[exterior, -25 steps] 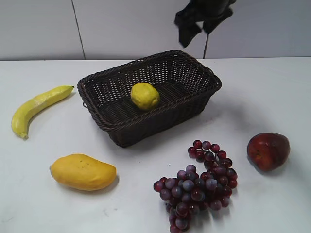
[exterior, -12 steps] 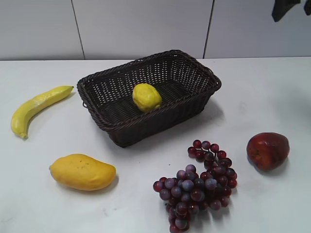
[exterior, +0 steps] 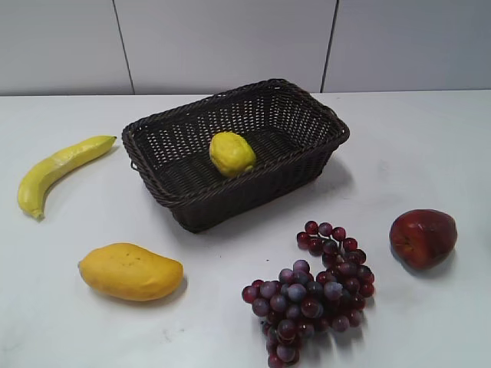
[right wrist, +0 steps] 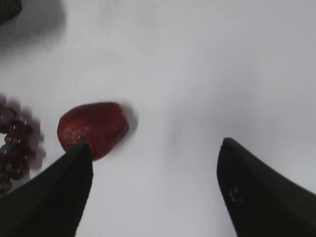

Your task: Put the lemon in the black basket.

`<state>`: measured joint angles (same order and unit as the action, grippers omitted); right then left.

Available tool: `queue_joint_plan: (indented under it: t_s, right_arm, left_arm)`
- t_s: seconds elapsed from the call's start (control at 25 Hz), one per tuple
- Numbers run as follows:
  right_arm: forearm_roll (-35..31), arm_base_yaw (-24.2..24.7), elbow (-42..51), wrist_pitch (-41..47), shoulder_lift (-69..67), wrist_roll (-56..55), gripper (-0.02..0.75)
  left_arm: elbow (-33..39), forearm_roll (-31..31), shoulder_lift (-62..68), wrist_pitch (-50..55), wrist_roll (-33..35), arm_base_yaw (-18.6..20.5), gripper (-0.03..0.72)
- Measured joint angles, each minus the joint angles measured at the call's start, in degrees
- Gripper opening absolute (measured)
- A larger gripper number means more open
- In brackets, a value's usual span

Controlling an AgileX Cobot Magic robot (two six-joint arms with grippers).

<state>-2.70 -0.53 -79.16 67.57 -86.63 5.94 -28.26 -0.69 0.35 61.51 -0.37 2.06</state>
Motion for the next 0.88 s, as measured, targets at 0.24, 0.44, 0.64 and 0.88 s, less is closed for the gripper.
queue_joint_plan:
  t_s: [0.24, 0.44, 0.64, 0.88]
  right_arm:
    - [-0.4, 0.0, 16.7, -3.3, 13.1, 0.0, 0.592]
    - [-2.2, 0.0, 28.9, -6.8, 23.0, 0.0, 0.592]
    - [-2.6, 0.0, 39.0, -8.0, 31.5, -0.1, 0.592]
    - [-2.7, 0.0, 47.6, -8.2, 41.3, -0.1, 0.592]
  left_arm:
    - [0.0, 0.0, 0.0, 0.0, 0.0, 0.0, 0.472]
    - [0.0, 0.0, 0.0, 0.0, 0.0, 0.0, 0.472]
    - [0.0, 0.0, 0.0, 0.0, 0.0, 0.0, 0.472]
    - [0.0, 0.0, 0.0, 0.0, 0.0, 0.0, 0.472]
